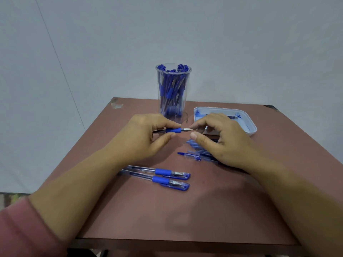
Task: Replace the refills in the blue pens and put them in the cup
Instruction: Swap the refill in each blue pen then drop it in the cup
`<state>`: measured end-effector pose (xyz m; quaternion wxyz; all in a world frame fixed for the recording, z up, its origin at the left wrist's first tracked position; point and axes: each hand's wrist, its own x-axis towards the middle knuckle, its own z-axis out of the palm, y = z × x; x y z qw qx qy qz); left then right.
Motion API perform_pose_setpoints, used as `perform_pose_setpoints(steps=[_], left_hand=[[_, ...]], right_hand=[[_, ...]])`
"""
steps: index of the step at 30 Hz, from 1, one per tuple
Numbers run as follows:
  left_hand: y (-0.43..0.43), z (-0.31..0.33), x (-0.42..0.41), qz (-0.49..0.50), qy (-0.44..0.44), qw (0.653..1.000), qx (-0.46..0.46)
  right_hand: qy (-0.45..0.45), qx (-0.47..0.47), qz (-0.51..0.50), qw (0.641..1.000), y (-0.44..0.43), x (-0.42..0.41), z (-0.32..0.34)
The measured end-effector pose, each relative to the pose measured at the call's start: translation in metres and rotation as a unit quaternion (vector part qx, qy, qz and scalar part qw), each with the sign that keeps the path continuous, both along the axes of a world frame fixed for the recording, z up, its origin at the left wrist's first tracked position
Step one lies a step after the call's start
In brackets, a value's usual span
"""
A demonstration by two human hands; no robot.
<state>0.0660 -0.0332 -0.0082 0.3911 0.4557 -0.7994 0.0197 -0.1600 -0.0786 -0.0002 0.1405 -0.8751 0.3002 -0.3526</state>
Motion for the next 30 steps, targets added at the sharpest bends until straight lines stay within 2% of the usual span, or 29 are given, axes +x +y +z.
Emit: perform_pose_setpoints(steps=[5,10,14,21,30], left_hand=[[-0.0016,-0.0035,-0.0016,-0.013,-0.002,1.0,0.008],[-0.0026,-0.0044,-0.0014,-0.012,-0.005,1.0,0.015],[-0.0015,-0.0029,-0.0024,-0.015,-0.003,1.0,0.012],[-0.0018,-0.0027,-0.0019,-0.007,-0.017,1.0,0.024],[-0.0023,-0.0031,-0.0016,-0.005,-0.032,0.999,0.026]], right_hand=[[-0.016,0.037,0.001,0.999,-0.0003,0.0069,-0.0043],[-0.008,0.035,0.007,0.999,-0.0004,0.0081,-0.0056],[-0.041,0.068,0.003,0.997,0.0019,0.0087,-0.0033],[-0.005,0.019,0.013,1.0,-0.0007,0.0083,-0.0055],[0.004,0.003,0.005,1.0,-0.0023,0.0076,-0.0063]])
